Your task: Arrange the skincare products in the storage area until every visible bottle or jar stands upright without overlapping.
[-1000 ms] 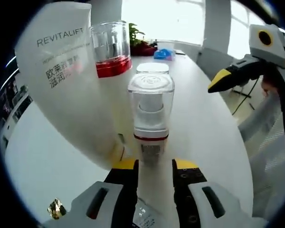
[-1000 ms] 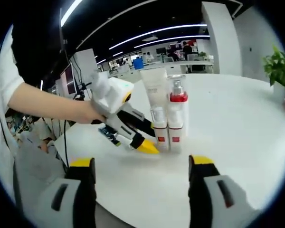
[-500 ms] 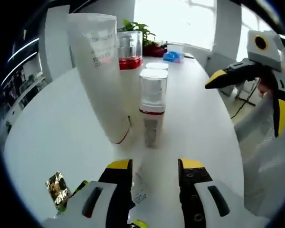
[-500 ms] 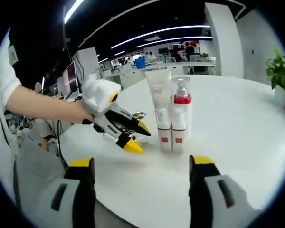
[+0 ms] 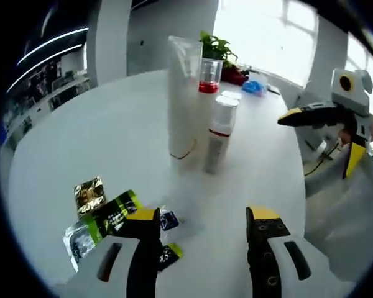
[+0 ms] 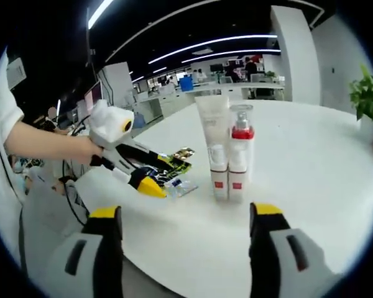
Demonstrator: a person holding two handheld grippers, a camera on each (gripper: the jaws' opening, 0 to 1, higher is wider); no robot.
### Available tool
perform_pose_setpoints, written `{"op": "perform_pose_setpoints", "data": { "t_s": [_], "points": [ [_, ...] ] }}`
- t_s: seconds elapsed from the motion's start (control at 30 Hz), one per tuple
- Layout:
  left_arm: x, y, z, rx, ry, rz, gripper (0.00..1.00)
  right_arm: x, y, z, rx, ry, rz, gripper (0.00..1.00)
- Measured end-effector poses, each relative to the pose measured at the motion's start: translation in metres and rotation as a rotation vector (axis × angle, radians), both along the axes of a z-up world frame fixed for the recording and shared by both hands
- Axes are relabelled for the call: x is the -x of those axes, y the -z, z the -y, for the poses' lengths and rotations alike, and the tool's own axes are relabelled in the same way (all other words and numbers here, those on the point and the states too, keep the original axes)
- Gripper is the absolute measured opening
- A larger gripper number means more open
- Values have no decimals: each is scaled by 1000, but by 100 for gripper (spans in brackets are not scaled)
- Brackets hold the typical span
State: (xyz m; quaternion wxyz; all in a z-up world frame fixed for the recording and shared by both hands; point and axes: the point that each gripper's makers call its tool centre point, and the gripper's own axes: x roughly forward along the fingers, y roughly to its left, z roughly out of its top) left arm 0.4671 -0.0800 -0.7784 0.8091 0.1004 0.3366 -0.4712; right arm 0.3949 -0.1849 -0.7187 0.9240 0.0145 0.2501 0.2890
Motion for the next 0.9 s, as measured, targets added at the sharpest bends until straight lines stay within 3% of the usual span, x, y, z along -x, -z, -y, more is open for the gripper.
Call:
{"op": "perform_pose_setpoints", "data": {
  "t_s": [0.57, 0.9],
  "points": [
    [44, -16, -52, 26, -169, -49, 70, 14, -14, -6, -20, -17, 23, 87],
    [62, -25, -75, 36, -269, -34, 82, 23, -22, -9, -36, -27, 34, 87]
  ]
}}
